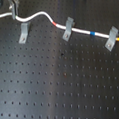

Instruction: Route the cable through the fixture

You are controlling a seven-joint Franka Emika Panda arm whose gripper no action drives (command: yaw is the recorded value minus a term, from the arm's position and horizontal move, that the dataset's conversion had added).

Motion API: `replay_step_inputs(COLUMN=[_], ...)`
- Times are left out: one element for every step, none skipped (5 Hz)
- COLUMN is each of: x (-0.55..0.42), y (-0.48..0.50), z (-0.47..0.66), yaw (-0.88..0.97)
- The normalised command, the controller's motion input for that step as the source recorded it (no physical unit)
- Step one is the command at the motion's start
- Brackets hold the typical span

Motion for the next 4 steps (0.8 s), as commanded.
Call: replay_step_inputs(x=[0.062, 0.296, 0.199, -0.043], y=[-0.016, 0.194, 0.126, -0.077], z=[-0.05, 0.0, 0.08, 0.14], yaw=[0.18, 0.28, 0.64, 0.37])
